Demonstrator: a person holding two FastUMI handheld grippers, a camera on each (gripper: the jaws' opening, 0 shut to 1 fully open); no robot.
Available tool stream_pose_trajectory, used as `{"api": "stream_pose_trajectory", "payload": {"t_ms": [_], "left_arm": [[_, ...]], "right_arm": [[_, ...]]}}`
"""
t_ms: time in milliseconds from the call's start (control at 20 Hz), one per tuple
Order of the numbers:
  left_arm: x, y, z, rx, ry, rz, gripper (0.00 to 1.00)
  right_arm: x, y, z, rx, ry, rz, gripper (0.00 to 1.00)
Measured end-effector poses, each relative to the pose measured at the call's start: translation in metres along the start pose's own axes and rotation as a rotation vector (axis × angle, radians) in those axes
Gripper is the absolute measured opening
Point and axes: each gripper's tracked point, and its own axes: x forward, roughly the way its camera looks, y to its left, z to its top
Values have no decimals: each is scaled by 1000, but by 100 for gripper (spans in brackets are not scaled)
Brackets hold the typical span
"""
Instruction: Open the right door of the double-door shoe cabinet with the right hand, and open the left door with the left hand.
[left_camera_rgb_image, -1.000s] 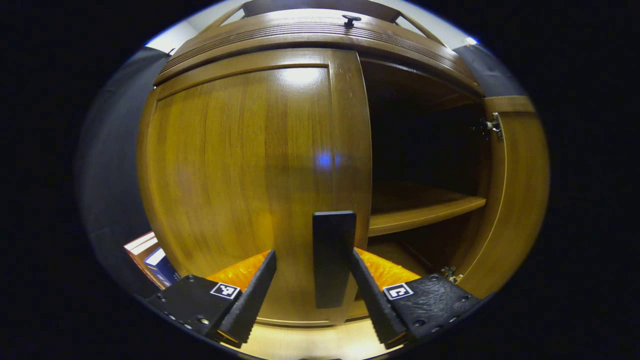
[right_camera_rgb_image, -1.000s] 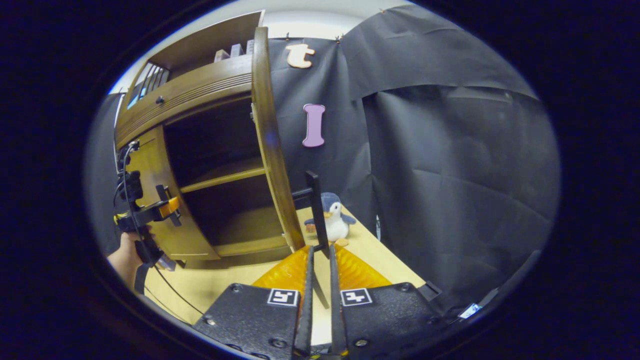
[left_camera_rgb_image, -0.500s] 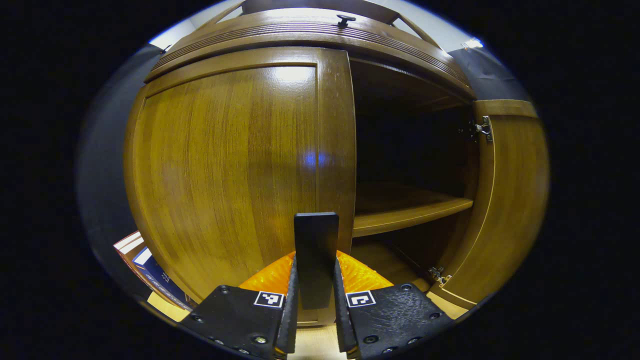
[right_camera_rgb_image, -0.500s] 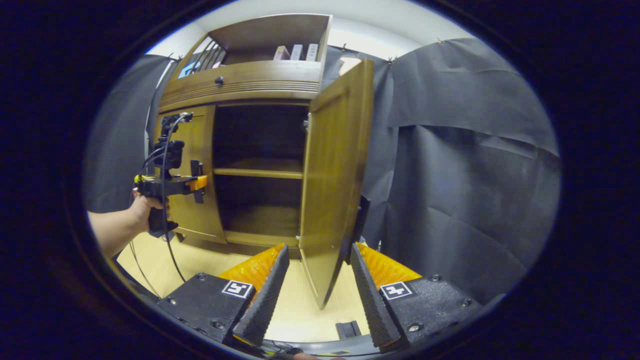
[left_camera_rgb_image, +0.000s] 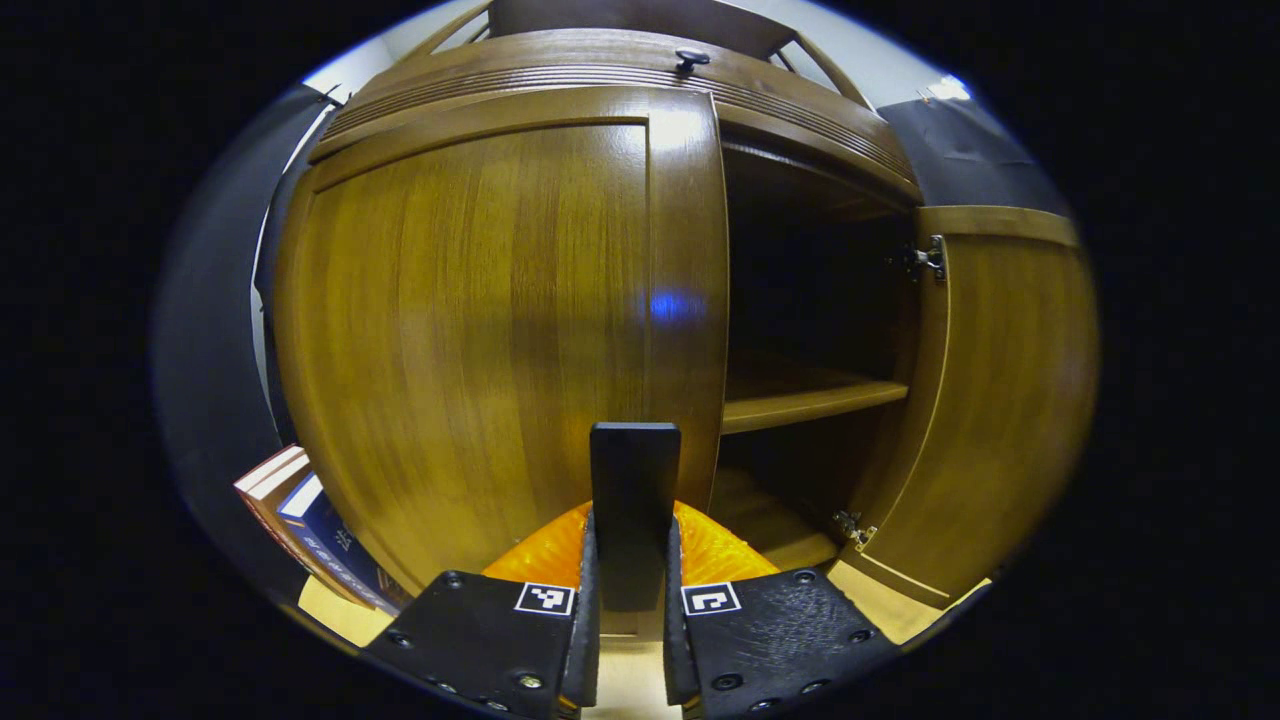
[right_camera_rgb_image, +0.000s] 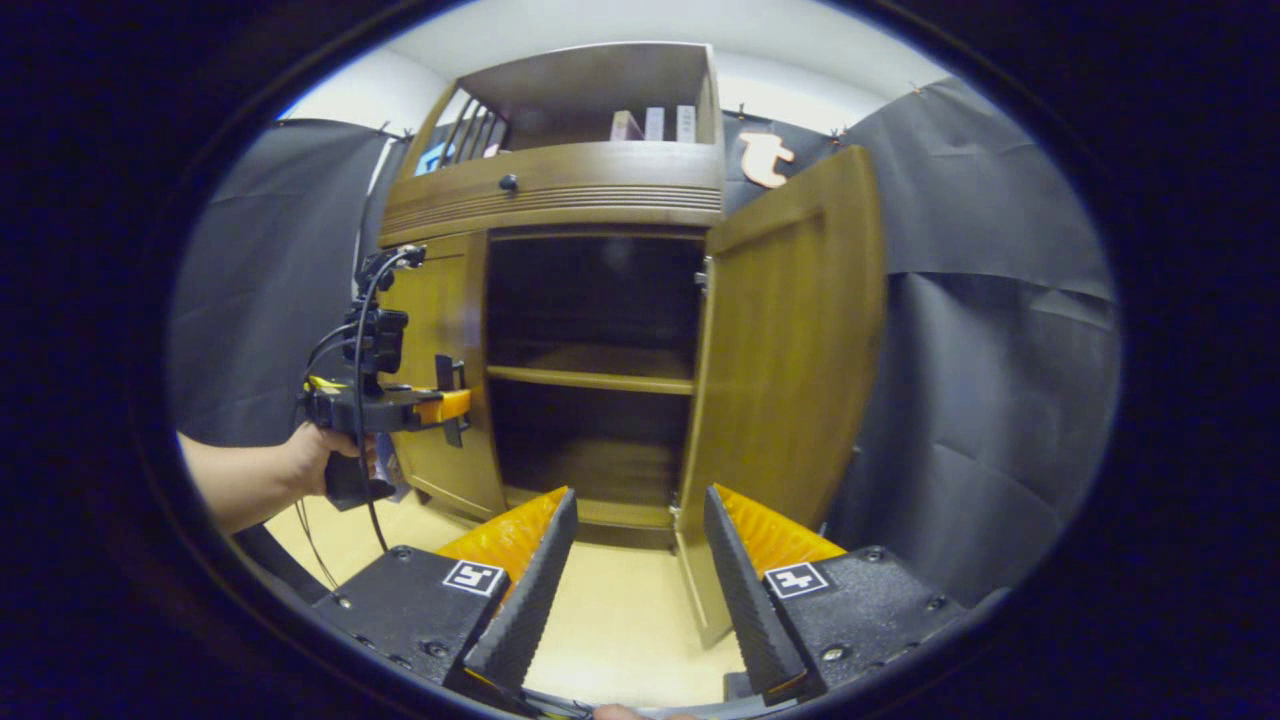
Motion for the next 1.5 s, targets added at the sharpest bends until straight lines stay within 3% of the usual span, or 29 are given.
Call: {"api": "stream_pose_trajectory", "payload": {"t_ms": [50,150,200,300,600,650,850,900,950,1000,1050,1100,1200,1250,1300,1450,1500], "left_arm": [[-9,1,-2,4,-3,8,25],[-24,5,-3,12,-14,22,25],[-32,7,-5,12,-15,28,25],[-48,11,-8,2,-15,43,25],[-95,33,-18,-64,0,163,24],[-102,37,-20,-70,3,175,24],[-127,53,-27,-92,48,206,24],[-132,57,-28,-96,53,214,34],[-138,61,-27,-95,50,225,24],[-141,68,-28,-96,52,235,24],[-147,71,-30,-91,50,248,15],[-151,75,-31,-76,48,253,15],[-160,82,-31,-62,39,257,14],[-164,88,-33,-64,38,261,23],[-168,94,-34,-69,36,272,15],[-185,121,-45,-117,45,340,14],[-190,129,-52,-139,58,363,14]], "right_arm": [[9,7,-1,-4,0,24,81],[22,21,-4,-13,10,89,86],[27,28,-5,-21,14,114,81],[35,39,-7,-42,21,156,85],[50,66,-11,-74,28,239,85],[54,69,-12,-78,30,246,82],[67,81,-13,-87,44,268,85],[70,84,-10,-82,45,272,85],[71,83,-11,-77,43,273,85],[75,84,-9,-74,42,270,85],[80,86,-9,-73,41,267,85],[85,86,-7,-71,42,263,82],[94,90,-8,-71,49,258,85],[96,92,-8,-73,51,256,85],[99,94,-9,-75,53,257,82],[108,105,-11,-73,63,266,85],[112,110,-12,-71,66,274,81]]}}
